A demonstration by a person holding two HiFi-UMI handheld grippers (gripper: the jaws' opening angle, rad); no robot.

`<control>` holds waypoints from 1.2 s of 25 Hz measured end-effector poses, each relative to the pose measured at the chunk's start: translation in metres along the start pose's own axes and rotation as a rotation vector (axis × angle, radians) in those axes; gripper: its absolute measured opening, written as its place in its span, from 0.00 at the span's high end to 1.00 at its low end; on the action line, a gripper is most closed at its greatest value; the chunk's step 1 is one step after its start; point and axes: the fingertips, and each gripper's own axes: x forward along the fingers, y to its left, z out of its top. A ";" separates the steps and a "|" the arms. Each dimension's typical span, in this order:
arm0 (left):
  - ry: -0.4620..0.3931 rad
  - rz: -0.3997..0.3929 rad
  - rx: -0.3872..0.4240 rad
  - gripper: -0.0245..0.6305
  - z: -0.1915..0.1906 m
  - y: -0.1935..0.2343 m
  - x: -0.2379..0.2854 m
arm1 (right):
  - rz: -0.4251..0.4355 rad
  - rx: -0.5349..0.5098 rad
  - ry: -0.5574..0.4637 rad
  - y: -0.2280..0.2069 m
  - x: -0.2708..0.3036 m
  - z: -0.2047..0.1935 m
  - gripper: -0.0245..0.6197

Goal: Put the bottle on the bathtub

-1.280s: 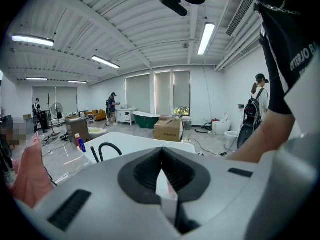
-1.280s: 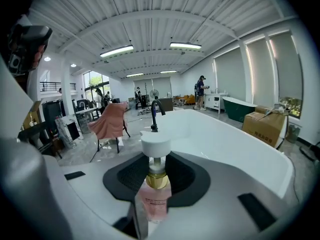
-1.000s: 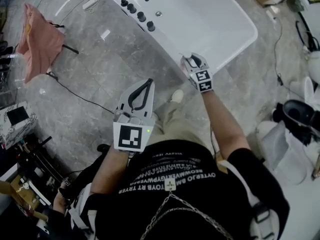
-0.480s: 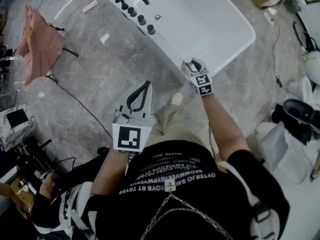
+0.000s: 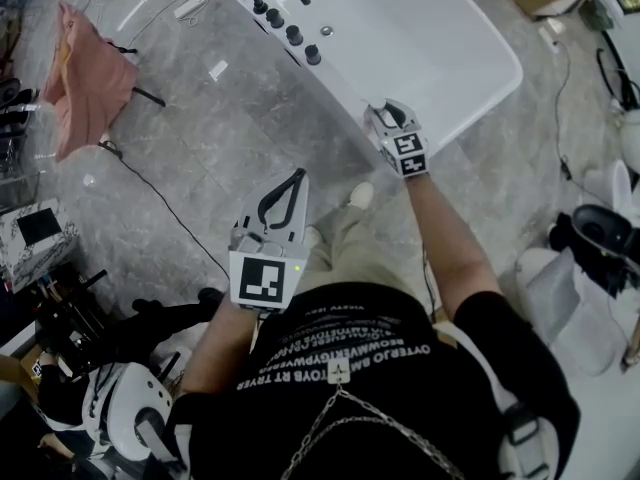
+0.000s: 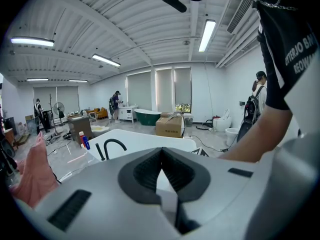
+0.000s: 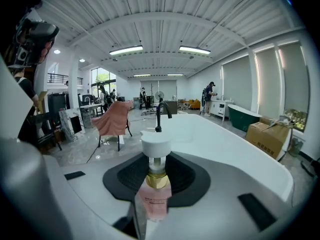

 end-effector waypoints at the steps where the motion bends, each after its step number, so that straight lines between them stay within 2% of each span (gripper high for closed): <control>1: -0.001 0.000 0.000 0.96 0.001 0.001 0.000 | -0.004 -0.003 0.000 0.000 0.000 -0.001 0.80; 7: -0.036 -0.006 -0.033 0.96 0.012 0.009 -0.001 | -0.014 -0.010 -0.016 0.010 -0.017 -0.013 0.80; 15: -0.049 -0.017 -0.005 0.96 0.017 0.000 -0.003 | -0.011 -0.020 -0.031 0.008 -0.033 -0.024 0.80; 19: -0.046 -0.022 -0.015 0.96 0.014 -0.005 -0.006 | -0.012 -0.004 -0.029 0.004 -0.037 -0.026 0.80; 30: -0.031 -0.028 -0.017 0.96 0.009 0.000 -0.013 | 0.048 -0.024 -0.024 0.002 -0.037 -0.026 0.80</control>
